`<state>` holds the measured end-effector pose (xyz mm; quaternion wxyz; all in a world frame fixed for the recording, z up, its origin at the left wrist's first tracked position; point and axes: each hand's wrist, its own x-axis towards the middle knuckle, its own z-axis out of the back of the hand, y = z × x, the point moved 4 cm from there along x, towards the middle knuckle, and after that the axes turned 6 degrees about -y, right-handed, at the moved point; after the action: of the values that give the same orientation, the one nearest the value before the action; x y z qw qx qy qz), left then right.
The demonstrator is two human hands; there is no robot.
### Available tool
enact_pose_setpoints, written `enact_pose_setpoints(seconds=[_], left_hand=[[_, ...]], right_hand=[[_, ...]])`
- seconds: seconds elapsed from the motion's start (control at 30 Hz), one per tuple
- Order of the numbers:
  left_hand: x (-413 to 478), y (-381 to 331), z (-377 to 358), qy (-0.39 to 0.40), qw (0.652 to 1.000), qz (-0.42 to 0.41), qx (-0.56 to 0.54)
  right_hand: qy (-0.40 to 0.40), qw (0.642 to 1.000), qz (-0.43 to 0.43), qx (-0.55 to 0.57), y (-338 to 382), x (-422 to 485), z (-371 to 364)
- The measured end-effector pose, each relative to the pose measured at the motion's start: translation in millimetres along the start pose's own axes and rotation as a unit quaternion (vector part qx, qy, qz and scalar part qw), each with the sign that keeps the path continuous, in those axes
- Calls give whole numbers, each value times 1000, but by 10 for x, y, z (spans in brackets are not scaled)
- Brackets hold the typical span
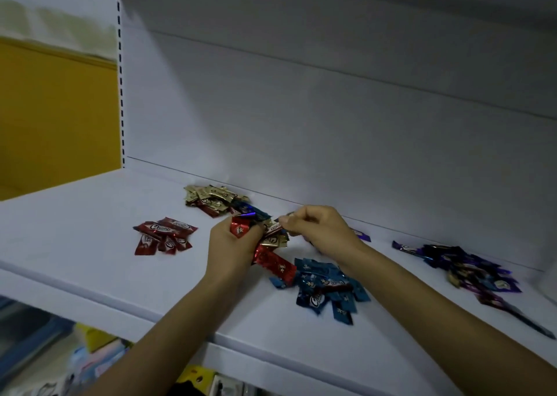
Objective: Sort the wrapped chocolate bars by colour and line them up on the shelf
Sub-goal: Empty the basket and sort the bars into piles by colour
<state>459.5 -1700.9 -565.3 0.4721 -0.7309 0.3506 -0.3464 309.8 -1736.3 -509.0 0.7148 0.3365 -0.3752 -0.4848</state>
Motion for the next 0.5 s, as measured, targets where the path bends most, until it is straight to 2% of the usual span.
enact_pose_setpoints(seconds=[0.13, 0.37, 0.5], left_hand=[[25, -54, 52, -19, 998, -56, 36], [115, -192, 98, -19, 992, -105, 61], [259, -209, 318, -39, 997, -63, 23]], right_hand=[[6, 998, -31, 52, -3, 87, -42], [-7, 987, -91, 134, 50, 224, -66], [-62, 963, -128, 230, 66, 404, -31]])
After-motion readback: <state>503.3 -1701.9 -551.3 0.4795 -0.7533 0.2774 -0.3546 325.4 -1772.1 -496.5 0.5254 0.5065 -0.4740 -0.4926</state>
